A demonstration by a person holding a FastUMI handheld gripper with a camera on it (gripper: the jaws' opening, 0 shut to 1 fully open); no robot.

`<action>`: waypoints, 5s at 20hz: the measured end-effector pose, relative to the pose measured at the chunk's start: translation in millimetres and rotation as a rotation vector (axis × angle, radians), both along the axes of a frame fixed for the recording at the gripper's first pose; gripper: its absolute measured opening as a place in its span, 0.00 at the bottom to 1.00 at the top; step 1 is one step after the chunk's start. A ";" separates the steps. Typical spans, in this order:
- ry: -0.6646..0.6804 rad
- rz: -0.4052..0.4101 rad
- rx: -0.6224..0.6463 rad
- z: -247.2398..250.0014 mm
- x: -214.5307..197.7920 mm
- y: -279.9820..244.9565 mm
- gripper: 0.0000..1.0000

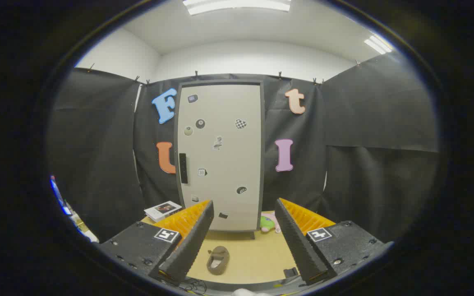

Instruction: Open the shoe cabinet door, grab the shoes and put them into the shoe cabinet, then close the shoe cabinet door.

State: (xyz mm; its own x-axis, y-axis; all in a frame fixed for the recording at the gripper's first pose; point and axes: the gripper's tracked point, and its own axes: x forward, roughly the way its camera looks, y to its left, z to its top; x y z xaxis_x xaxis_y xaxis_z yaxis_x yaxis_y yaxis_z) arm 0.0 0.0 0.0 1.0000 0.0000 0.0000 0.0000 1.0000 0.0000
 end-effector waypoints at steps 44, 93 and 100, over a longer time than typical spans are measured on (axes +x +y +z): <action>0.037 0.341 -0.048 -28.4 309.2 215.5 0.98; 0.089 0.235 0.049 -40.8 173.0 112.3 0.27; 0.096 0.169 0.083 -42.1 135.6 41.1 0.21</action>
